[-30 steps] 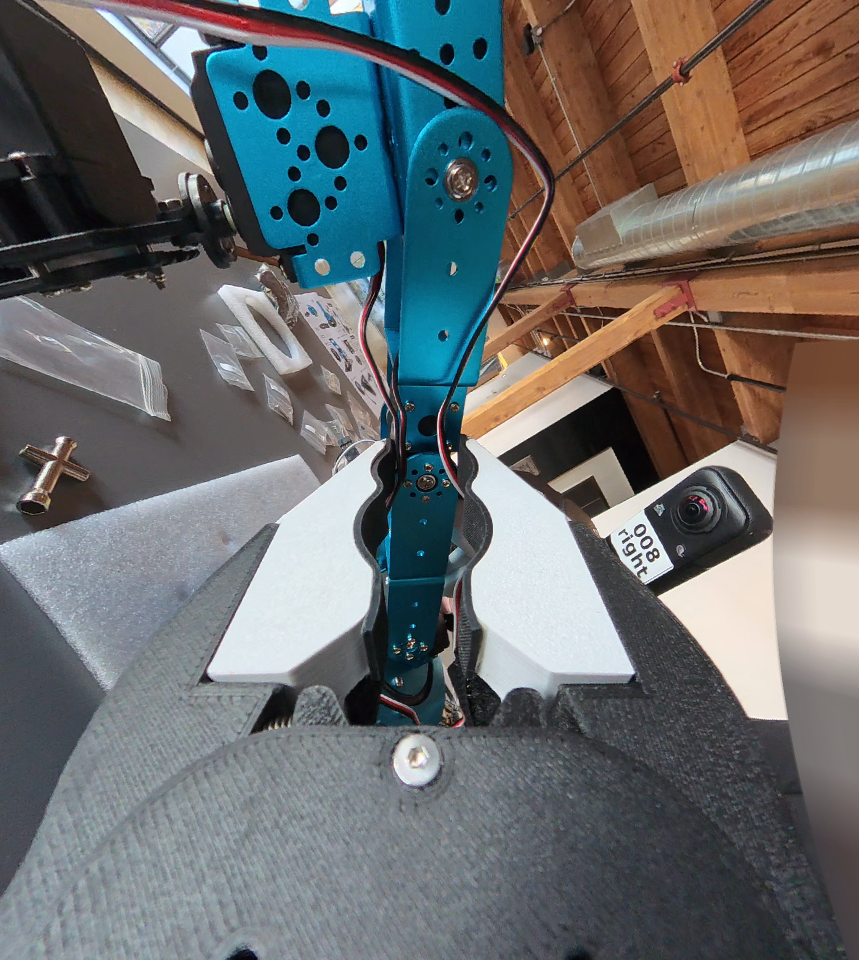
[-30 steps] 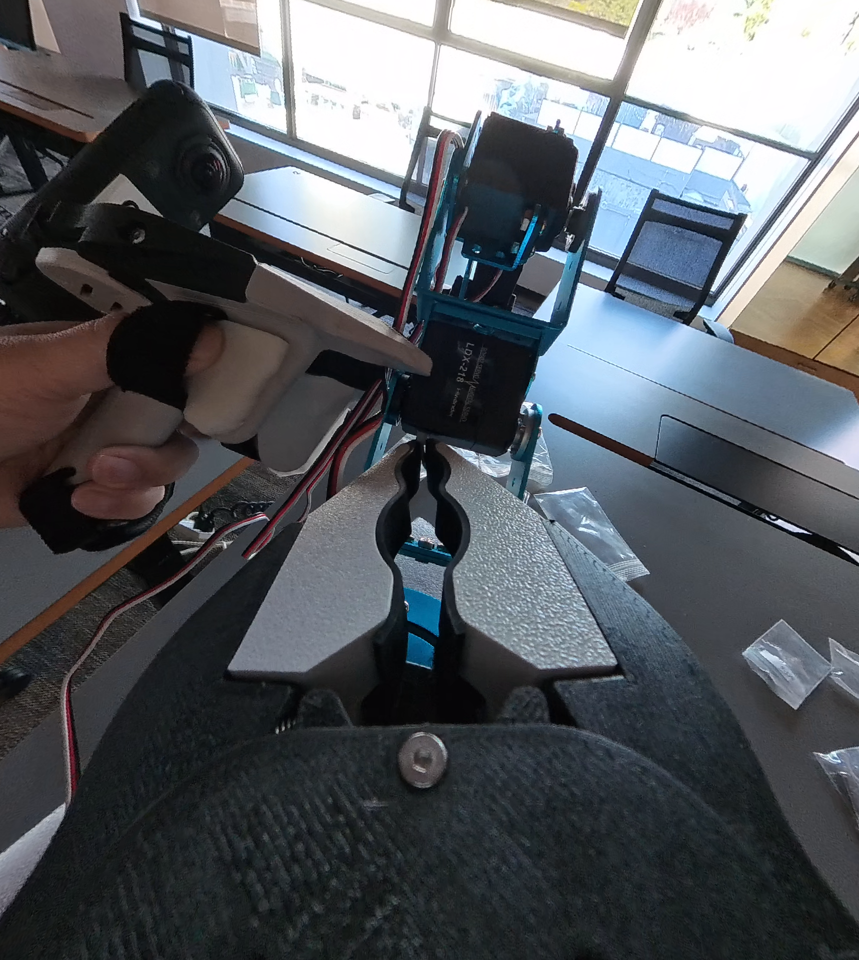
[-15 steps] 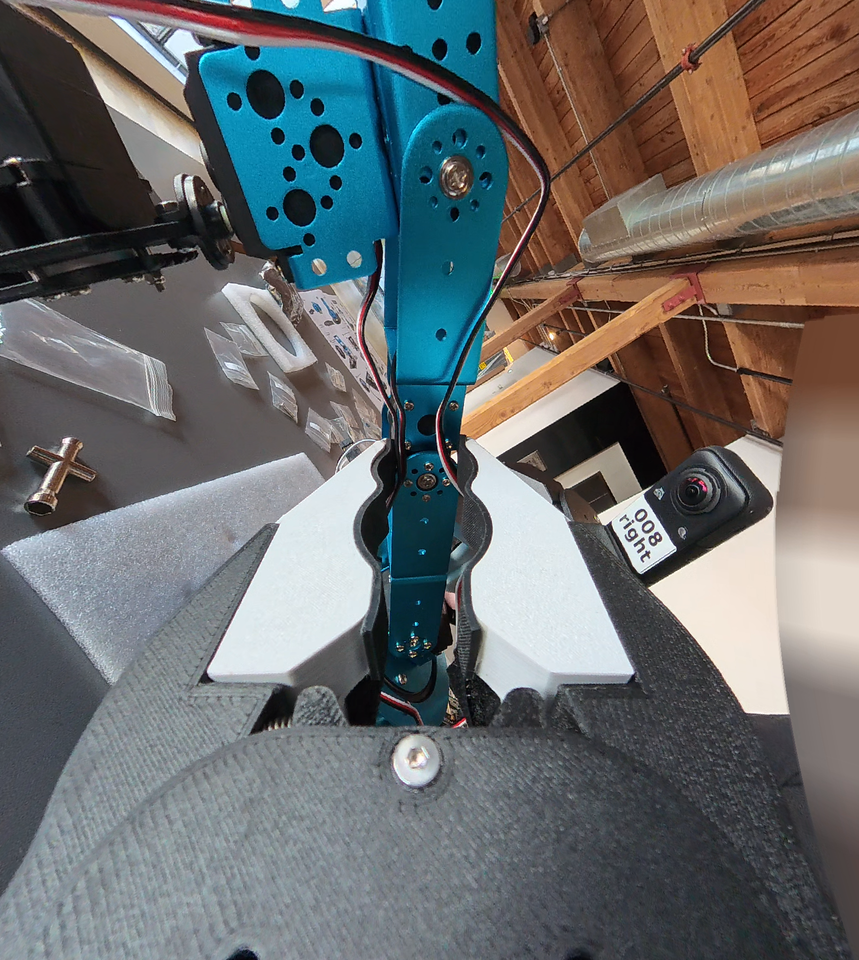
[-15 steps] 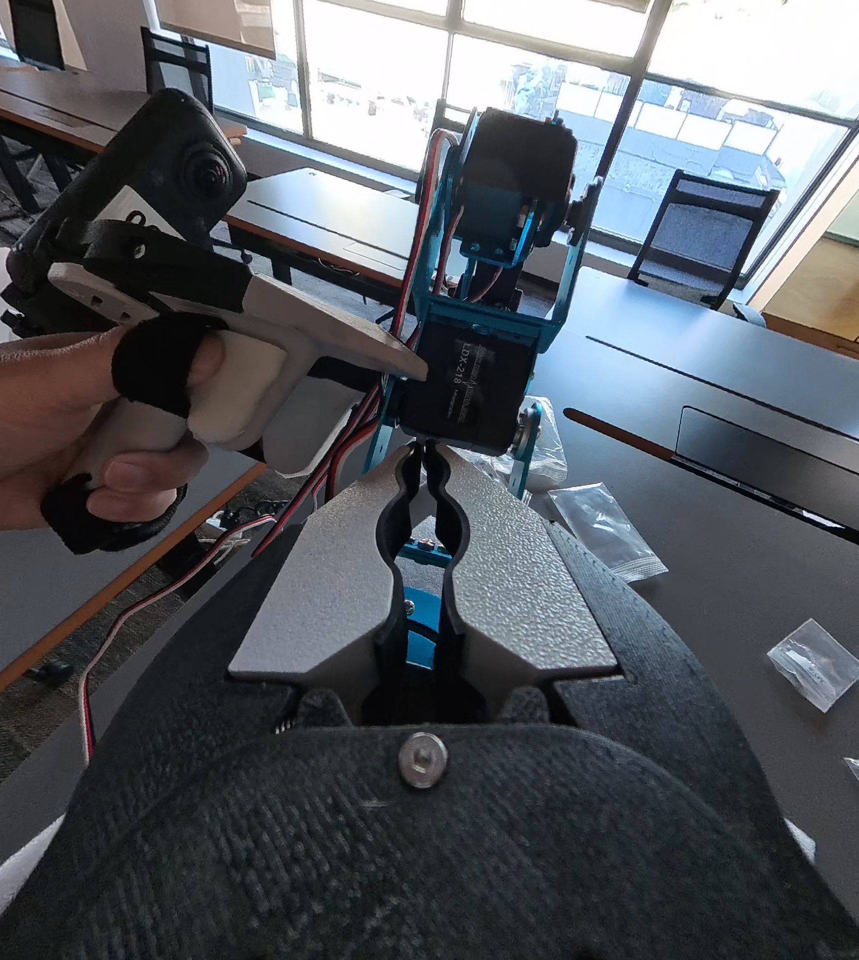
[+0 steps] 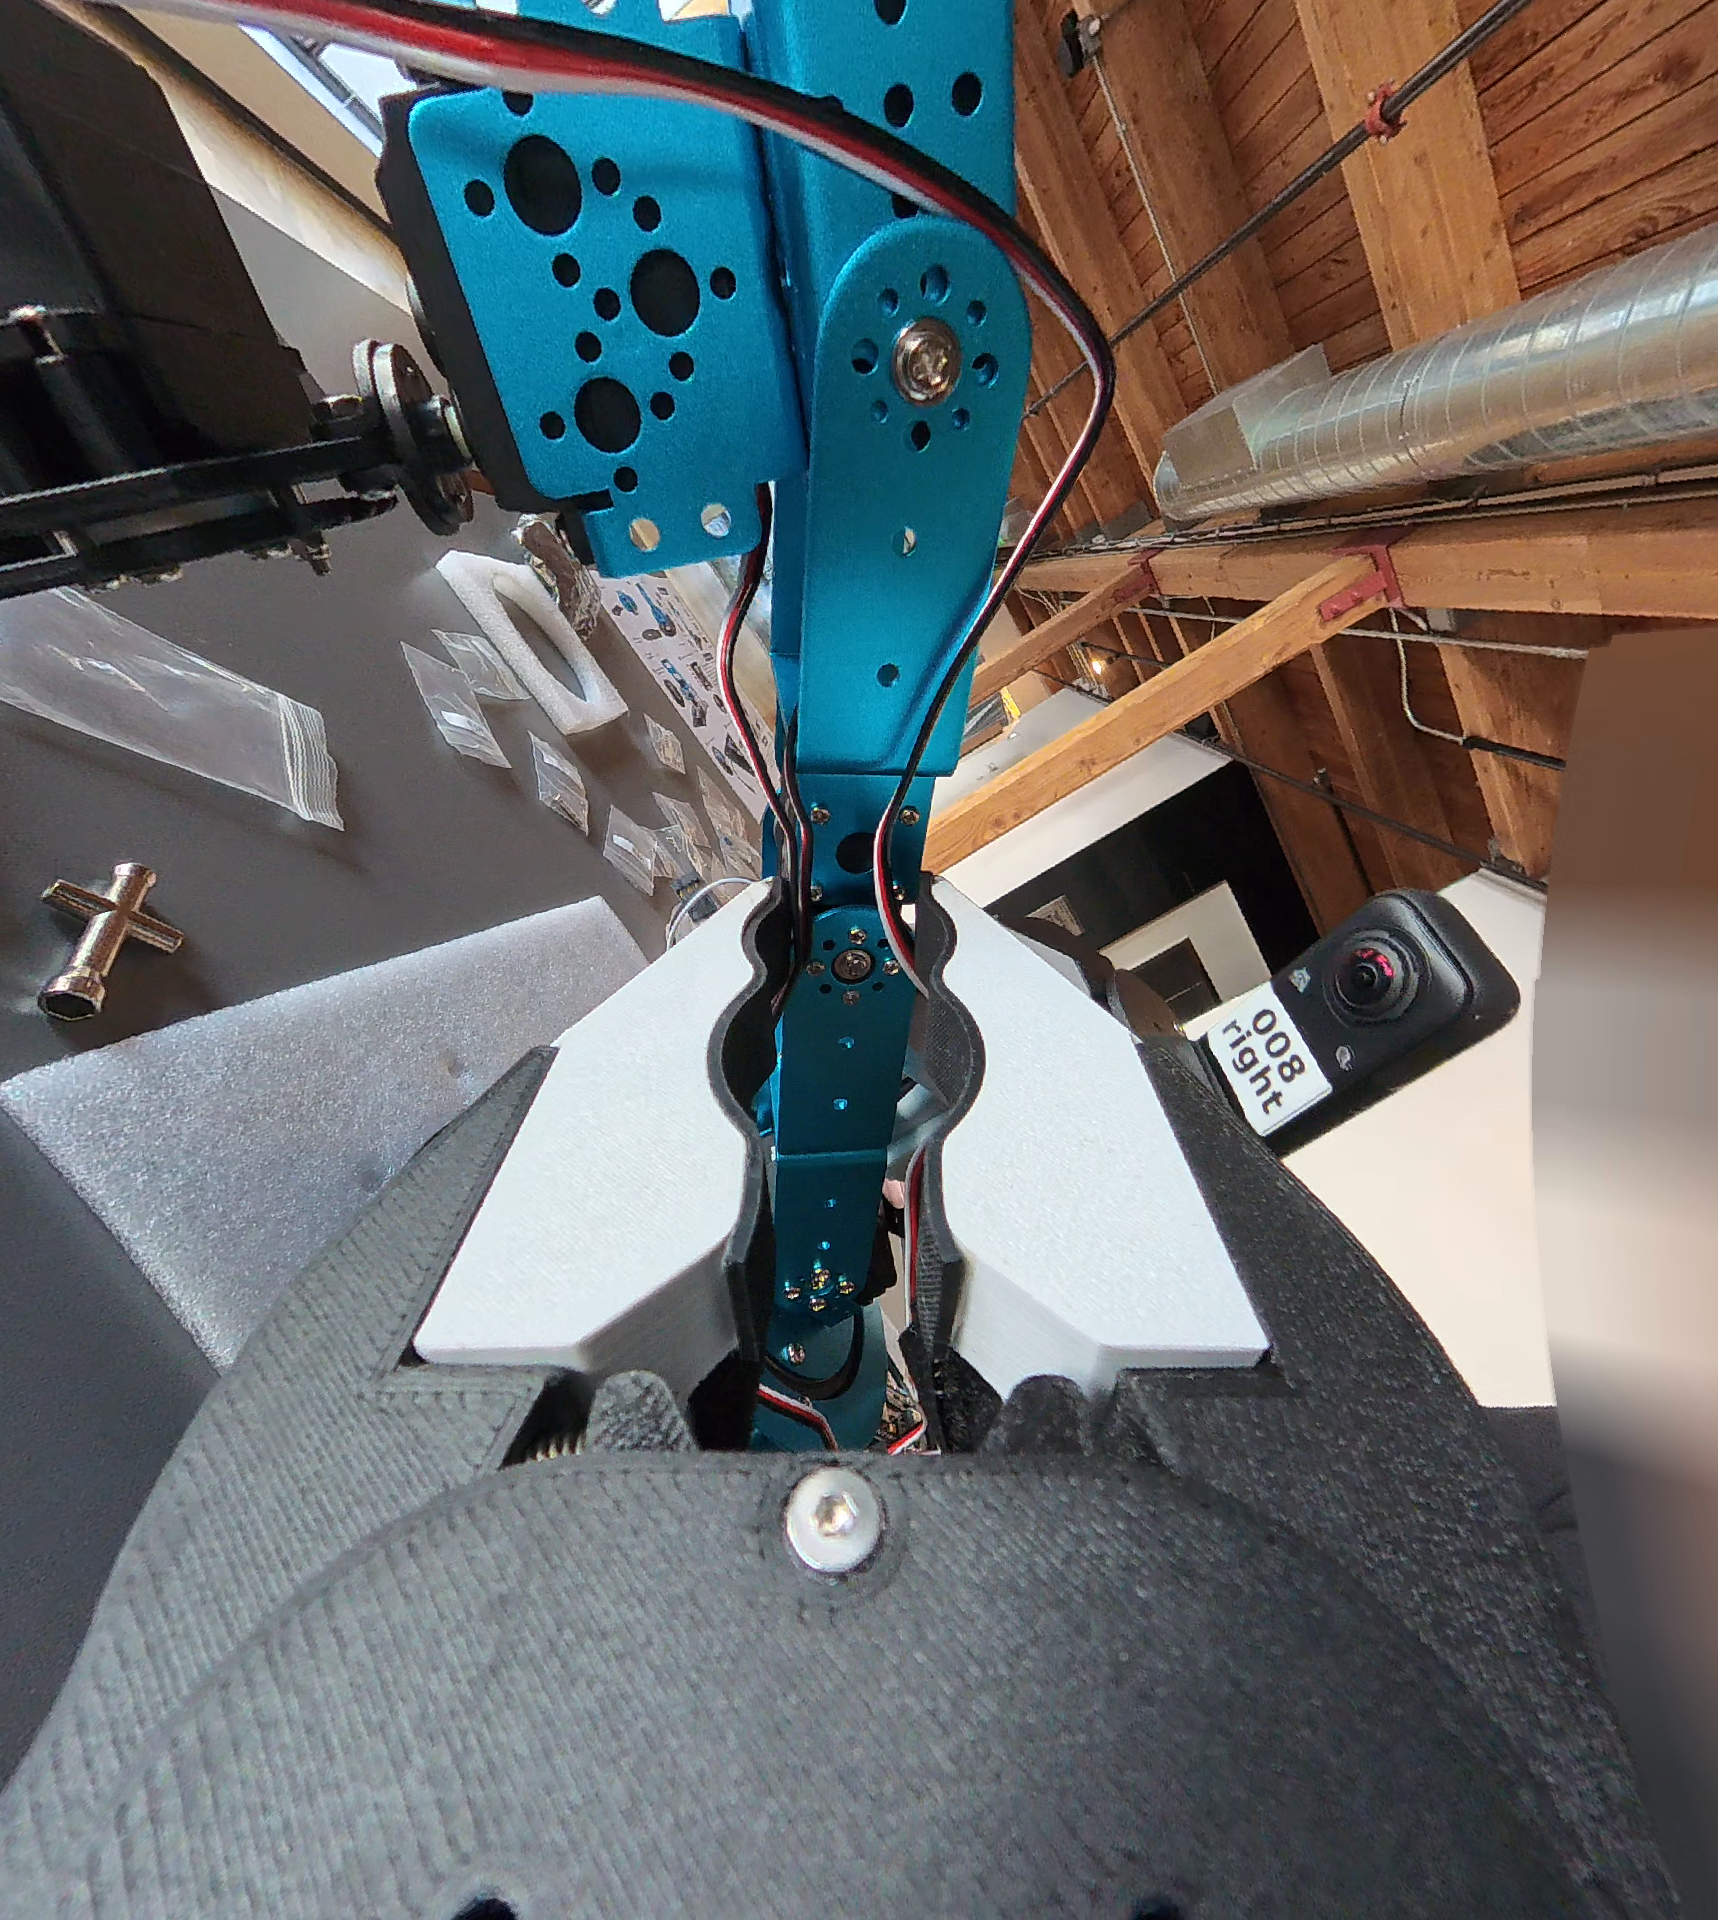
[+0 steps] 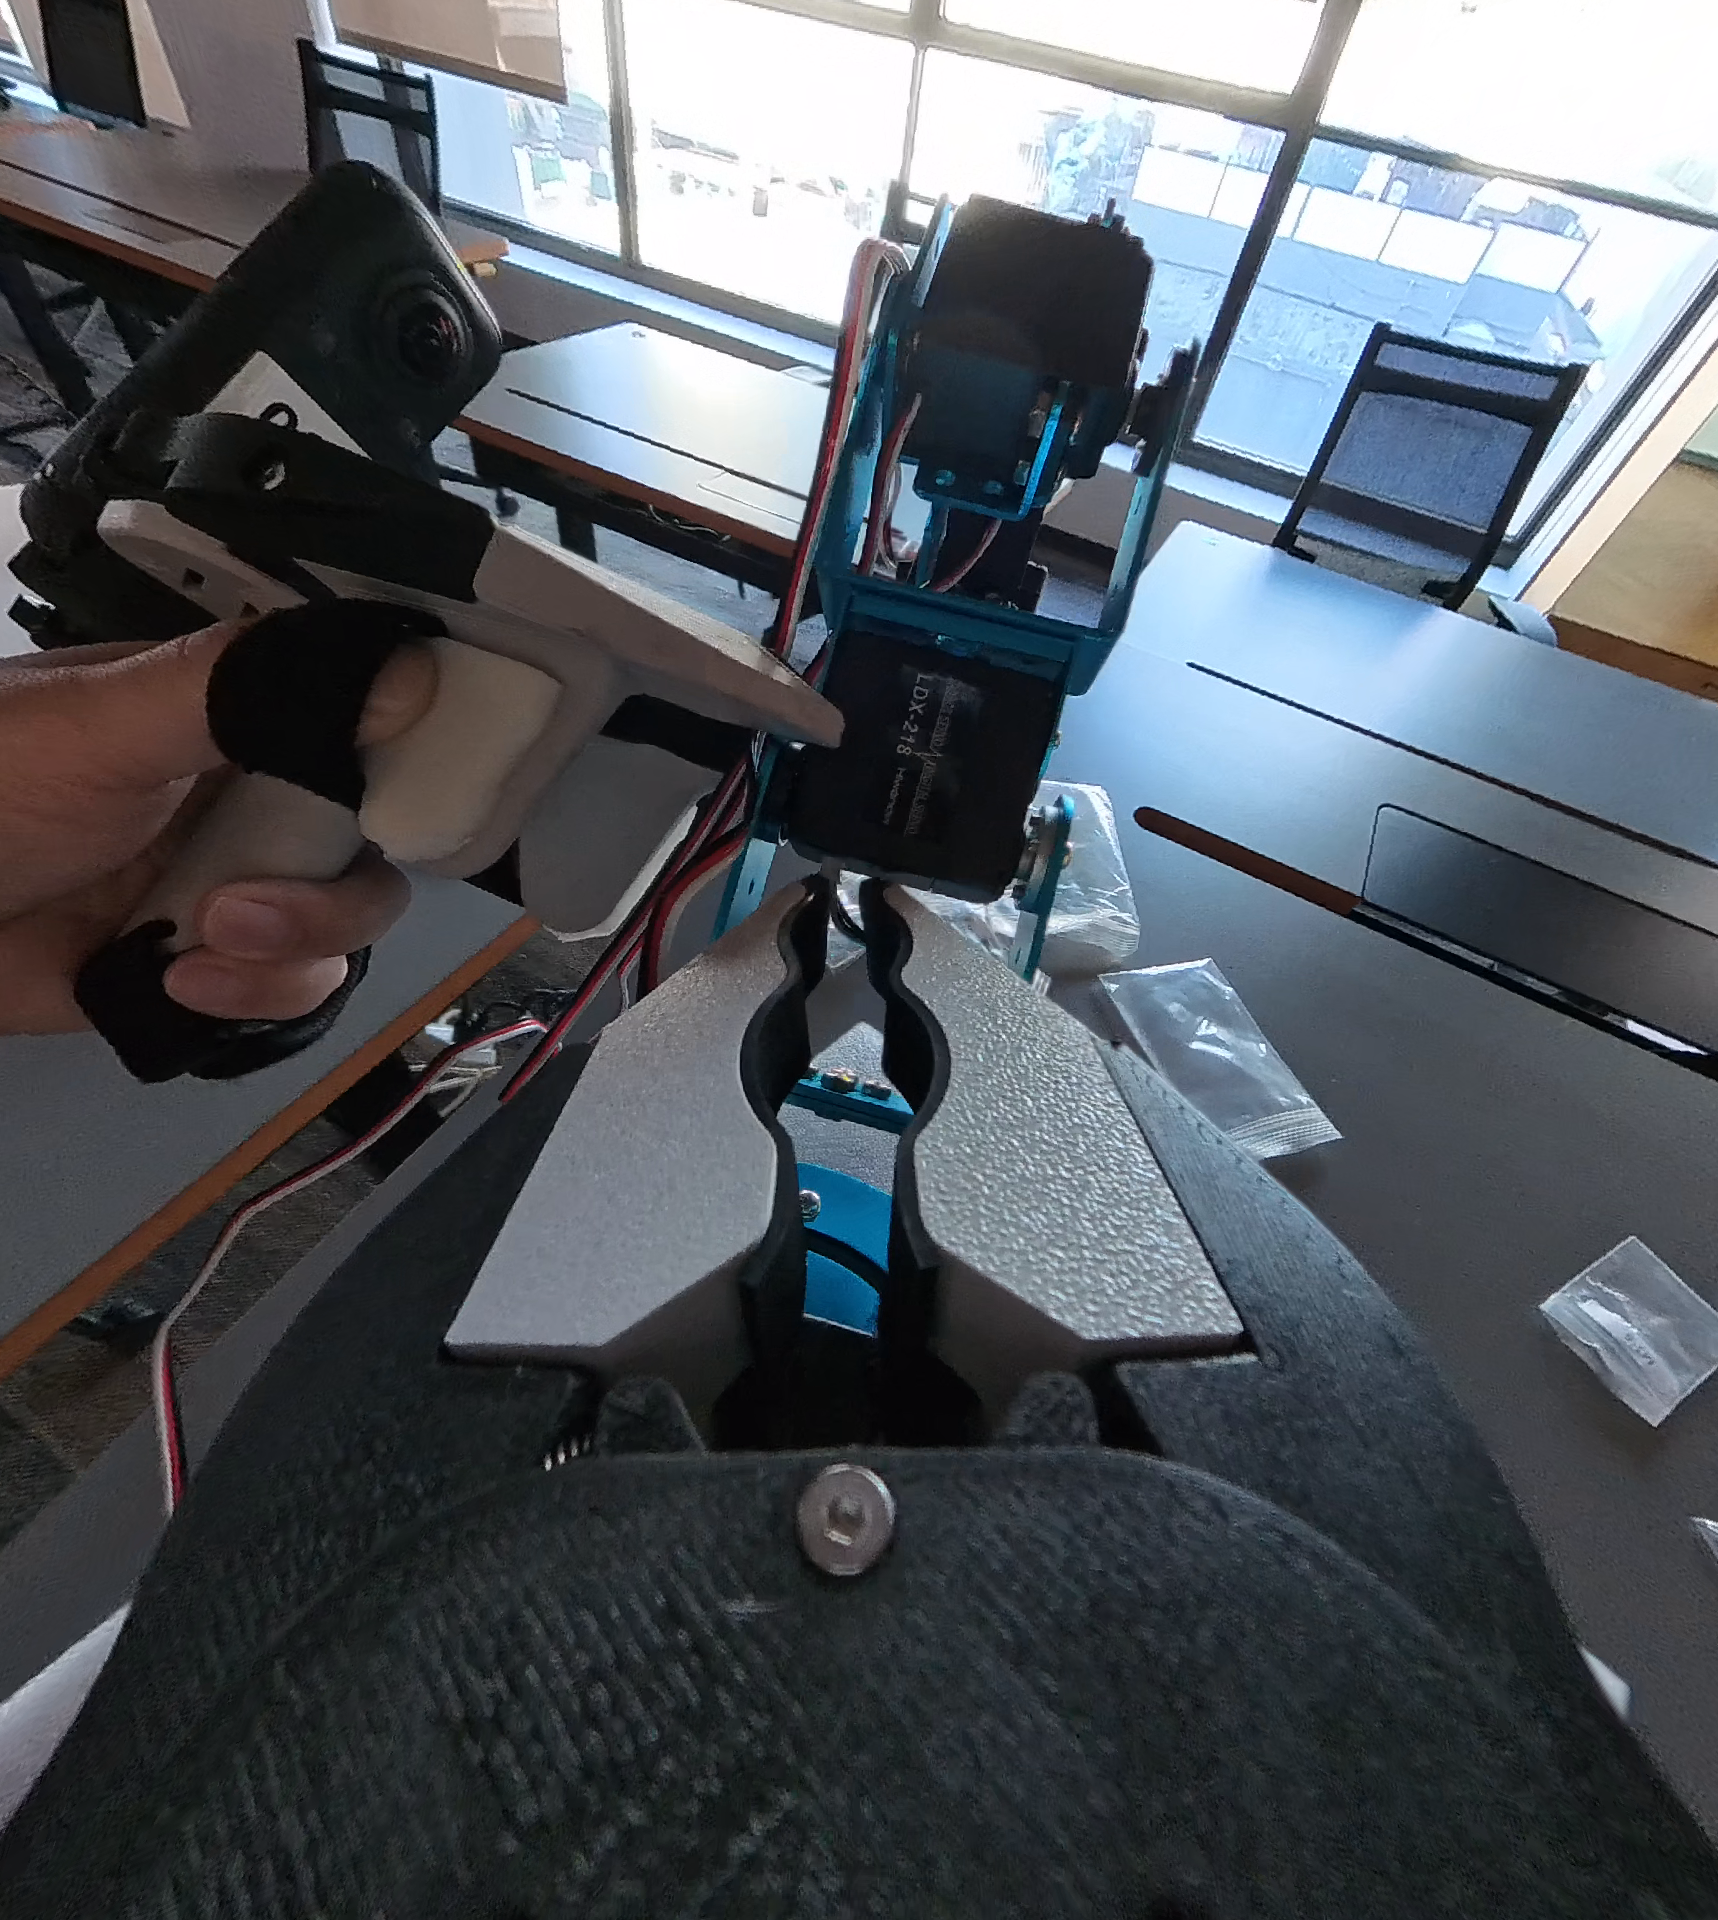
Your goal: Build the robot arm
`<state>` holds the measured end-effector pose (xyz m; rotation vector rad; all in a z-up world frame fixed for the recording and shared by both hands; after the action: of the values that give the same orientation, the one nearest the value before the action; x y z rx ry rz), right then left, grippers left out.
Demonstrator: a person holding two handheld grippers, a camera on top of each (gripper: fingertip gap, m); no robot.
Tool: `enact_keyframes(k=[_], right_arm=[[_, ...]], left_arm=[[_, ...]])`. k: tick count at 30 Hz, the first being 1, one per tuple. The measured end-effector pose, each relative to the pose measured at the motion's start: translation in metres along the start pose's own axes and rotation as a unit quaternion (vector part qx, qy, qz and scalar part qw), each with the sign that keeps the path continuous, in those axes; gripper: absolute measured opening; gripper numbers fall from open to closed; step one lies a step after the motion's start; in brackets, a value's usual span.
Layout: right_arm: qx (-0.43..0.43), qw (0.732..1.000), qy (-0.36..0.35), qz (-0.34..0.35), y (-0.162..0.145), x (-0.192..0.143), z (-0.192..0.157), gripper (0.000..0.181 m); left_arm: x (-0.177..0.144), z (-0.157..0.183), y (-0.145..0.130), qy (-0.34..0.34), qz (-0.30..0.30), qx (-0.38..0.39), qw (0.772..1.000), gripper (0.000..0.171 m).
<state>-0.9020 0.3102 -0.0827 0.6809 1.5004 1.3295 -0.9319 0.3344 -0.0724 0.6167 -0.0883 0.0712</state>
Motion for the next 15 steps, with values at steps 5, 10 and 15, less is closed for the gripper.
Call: enact_keyframes(k=[5, 10, 15], right_arm=[[0.001, 1.000, 0.009, -0.009, -0.0005, 0.0006, -0.0023, 0.002], [0.005, 1.000, 0.005, -0.010, 0.0006, -0.0004, -0.0023, 0.000], [0.008, 1.000, -0.004, -0.013, 0.0010, -0.0003, -0.0030, 0.000]], left_arm=[[-0.0001, -0.0001, 0.0000, 0.001, 0.002, -0.002, 1.000, 0.020], [-0.0001, 0.0002, -0.0003, 0.004, 0.001, 0.005, 1.000, 0.020], [-0.0003, 0.0004, -0.0008, 0.012, 0.005, 0.017, 1.000, 0.020]])
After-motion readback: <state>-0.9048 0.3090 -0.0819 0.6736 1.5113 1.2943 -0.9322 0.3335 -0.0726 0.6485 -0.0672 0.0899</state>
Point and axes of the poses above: each gripper's, where its closed fingertips meet, x out along the fingers, y out of its top, z = x × y across the jaws, the point moved 2 cm from there along -x, back along the fingers, and after that the axes turned 3 degrees about x, right-handed, at the moved point
